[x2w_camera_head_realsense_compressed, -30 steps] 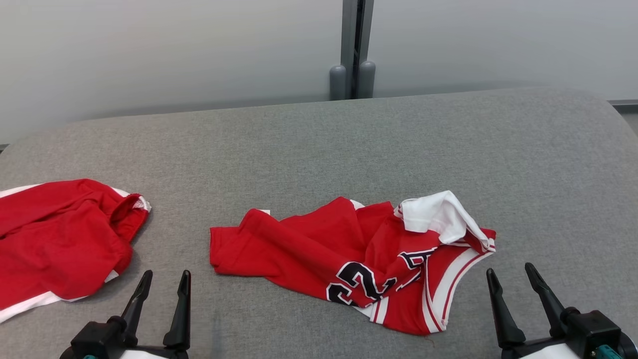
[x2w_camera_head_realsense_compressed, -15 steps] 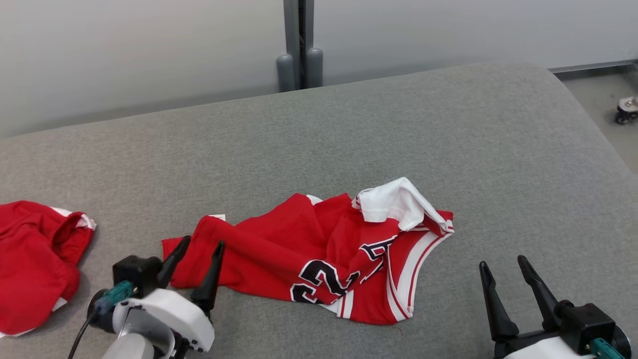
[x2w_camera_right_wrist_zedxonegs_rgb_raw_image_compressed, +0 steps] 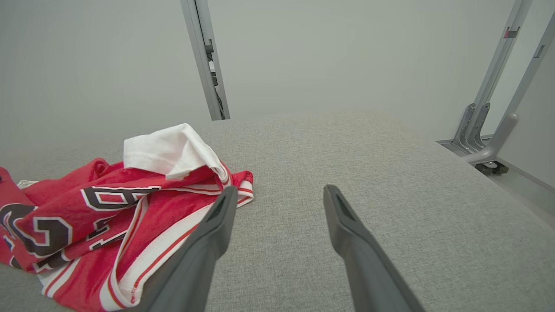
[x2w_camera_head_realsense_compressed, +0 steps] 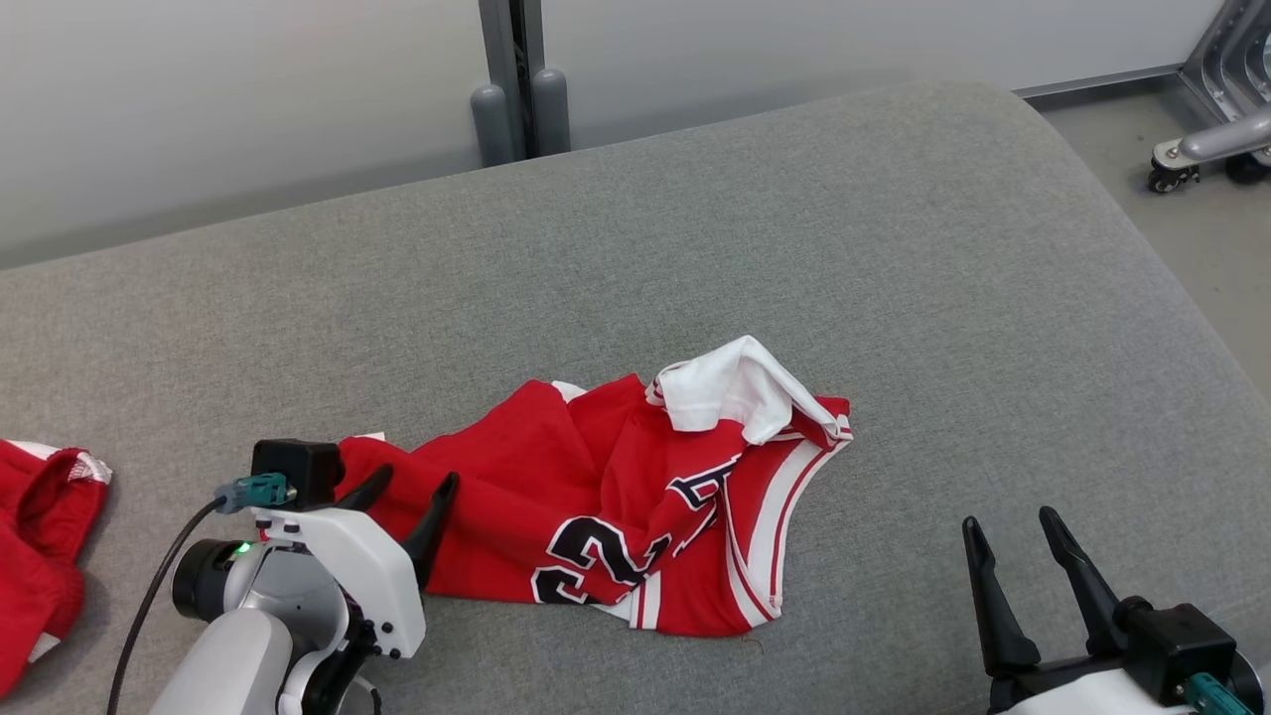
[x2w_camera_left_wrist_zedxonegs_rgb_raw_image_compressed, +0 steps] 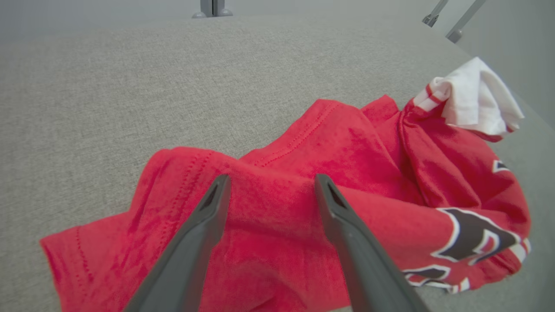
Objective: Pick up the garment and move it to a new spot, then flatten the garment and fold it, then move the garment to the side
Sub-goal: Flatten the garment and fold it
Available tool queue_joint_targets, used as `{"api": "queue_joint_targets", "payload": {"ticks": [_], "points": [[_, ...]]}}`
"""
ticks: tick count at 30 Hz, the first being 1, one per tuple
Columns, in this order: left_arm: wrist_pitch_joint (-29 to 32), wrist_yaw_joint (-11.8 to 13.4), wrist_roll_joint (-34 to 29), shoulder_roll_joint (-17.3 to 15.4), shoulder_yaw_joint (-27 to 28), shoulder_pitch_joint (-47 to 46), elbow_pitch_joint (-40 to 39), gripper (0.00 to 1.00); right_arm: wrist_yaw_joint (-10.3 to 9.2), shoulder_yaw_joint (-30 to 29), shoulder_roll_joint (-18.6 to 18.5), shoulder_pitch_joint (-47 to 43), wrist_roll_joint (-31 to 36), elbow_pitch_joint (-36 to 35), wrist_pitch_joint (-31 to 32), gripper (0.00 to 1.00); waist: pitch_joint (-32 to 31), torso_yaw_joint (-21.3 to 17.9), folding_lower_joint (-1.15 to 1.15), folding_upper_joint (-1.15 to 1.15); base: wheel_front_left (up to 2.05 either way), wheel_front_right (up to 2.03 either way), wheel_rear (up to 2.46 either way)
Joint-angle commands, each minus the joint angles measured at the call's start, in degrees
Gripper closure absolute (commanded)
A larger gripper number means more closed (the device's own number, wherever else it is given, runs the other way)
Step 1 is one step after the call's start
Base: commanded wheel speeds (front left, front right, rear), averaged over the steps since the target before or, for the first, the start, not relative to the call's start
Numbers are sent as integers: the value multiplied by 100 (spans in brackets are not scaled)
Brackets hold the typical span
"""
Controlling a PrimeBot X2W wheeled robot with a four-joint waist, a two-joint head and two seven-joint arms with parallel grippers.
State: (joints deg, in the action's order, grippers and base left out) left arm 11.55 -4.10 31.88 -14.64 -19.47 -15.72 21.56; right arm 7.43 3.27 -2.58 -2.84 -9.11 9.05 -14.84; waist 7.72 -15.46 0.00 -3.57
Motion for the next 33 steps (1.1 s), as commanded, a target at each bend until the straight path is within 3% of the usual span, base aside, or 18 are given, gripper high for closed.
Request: {"api": "queue_joint_targets", "payload": {"ticks": [1,5,10,11,12,18,23,28,33], "points": [[125,67,9,-72,-14,44,-102,0,11,-20,-35,31,-22,-17,-32,0,23,0,0,0,0,0,0],[621,196,-36,-177,-131,105,-174,0,11,2,-35,102,-49,-17,-32,0,104,6,0,0,0,0,0],[877,128,-7,-139,-302,83,52,3,11,79,-36,198,-77,7,-32,0,184,-37,0,0,0,0,0],[856,126,-11,-129,-313,67,86,67,11,85,-36,207,-81,8,-32,0,192,-45,0,0,0,0,0],[807,110,-14,-116,-318,52,108,100,11,85,-35,209,-85,7,-32,0,196,-51,0,0,0,0,0],[574,54,36,-118,-307,129,76,100,11,18,-36,109,-46,15,-32,0,147,-43,0,0,0,0,0],[286,116,170,-105,-134,274,-471,100,11,-67,-34,29,-7,12,-32,0,91,72,0,0,0,0,0],[91,323,289,-154,149,414,-1619,100,11,-65,-35,48,13,-6,-32,0,74,265,0,0,0,0,0],[67,499,247,-181,314,125,-1974,100,11,3,-35,158,4,13,-32,0,132,346,0,0,0,0,0]]}}
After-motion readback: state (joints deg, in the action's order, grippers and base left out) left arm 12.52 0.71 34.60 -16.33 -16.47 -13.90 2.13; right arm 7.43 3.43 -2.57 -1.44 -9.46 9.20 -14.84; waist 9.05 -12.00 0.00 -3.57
